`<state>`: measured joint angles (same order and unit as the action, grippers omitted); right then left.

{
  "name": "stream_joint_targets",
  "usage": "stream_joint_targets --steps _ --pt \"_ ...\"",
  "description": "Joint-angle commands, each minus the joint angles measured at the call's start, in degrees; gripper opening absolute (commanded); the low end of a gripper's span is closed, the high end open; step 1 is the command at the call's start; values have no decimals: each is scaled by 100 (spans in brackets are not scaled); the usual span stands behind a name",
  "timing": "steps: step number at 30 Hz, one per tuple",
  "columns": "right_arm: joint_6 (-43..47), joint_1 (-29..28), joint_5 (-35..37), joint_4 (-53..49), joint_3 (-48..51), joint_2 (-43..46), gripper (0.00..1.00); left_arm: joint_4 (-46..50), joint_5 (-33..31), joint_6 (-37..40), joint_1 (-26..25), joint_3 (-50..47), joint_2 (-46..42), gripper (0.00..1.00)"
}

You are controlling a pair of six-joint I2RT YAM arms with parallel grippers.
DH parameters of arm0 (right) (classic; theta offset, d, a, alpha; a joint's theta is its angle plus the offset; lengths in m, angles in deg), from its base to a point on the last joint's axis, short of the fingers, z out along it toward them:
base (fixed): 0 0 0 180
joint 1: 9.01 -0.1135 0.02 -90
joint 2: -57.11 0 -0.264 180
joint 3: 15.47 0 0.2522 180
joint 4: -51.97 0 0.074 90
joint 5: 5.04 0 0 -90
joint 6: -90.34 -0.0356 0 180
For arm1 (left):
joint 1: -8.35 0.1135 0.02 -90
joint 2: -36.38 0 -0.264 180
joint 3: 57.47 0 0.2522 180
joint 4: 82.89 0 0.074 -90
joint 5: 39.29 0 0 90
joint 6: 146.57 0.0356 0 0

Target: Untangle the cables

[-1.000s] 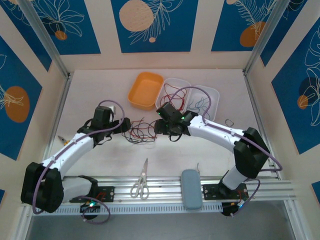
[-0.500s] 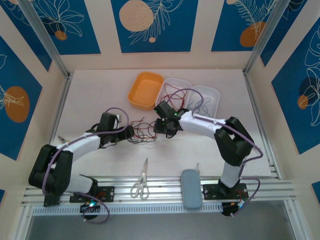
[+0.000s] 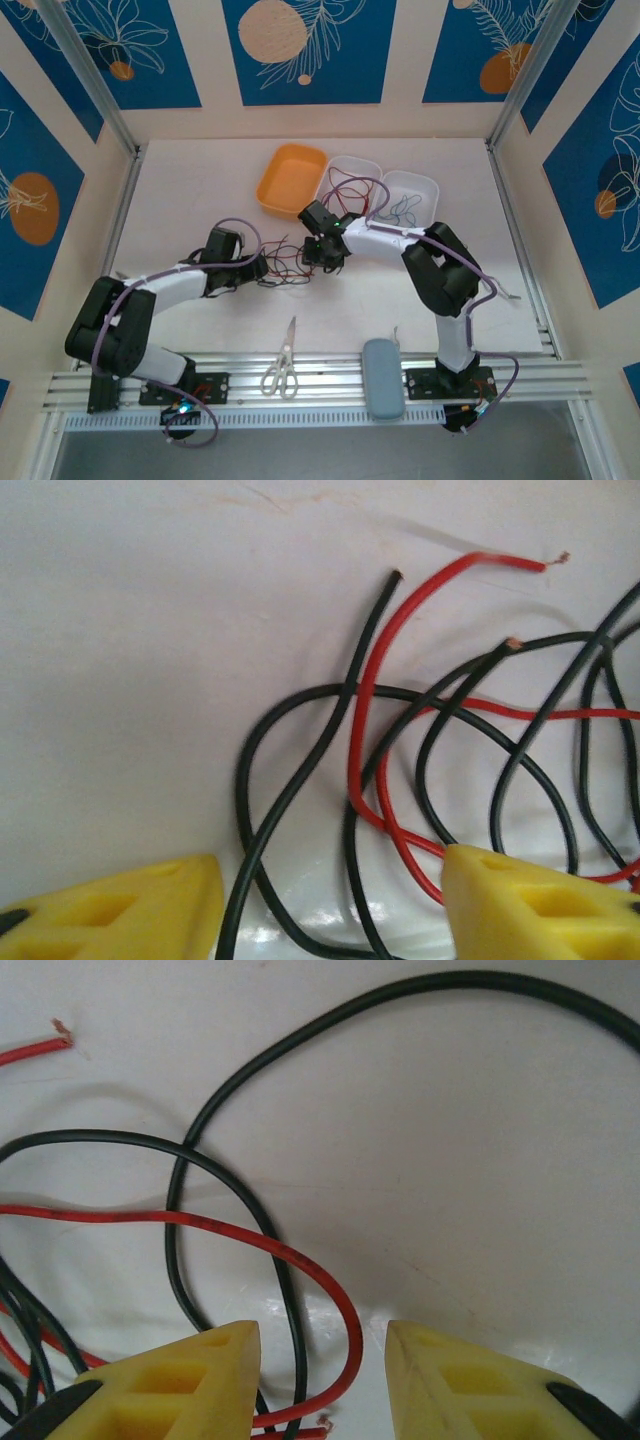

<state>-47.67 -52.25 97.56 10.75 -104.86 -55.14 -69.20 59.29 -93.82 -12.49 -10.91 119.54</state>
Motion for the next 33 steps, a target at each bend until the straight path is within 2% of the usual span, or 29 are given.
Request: stream_joint_targets --steps 1,4,7,9,10,18,25,33 --pt "72 35 -131 -62 -81 -114 36 -353 220 -49 -210 -97 390 55" --pt "146 27 -236 -9 -74 -123 31 -361 130 -47 -210 -138 379 41" --pt "258 -55 -144 -10 -68 -9 24 -317 3 -12 -210 -170 343 21" --pt "376 -153 45 -60 -78 145 18 -211 -145 19 -217 -168 318 2" --pt "437 -212 155 -95 -88 241 16 -197 -207 30 -212 -193 294 0" --pt "833 -753 1270 -603 -332 993 0 -212 -422 53 -210 -322 113 0" --pt "1101 -1097 1759 -761 -464 1663 0 -326 -398 86 -210 -388 165 0" --pt "1436 -1190 1816 -782 -580 2601 0 -449 -304 125 -208 -423 206 0"
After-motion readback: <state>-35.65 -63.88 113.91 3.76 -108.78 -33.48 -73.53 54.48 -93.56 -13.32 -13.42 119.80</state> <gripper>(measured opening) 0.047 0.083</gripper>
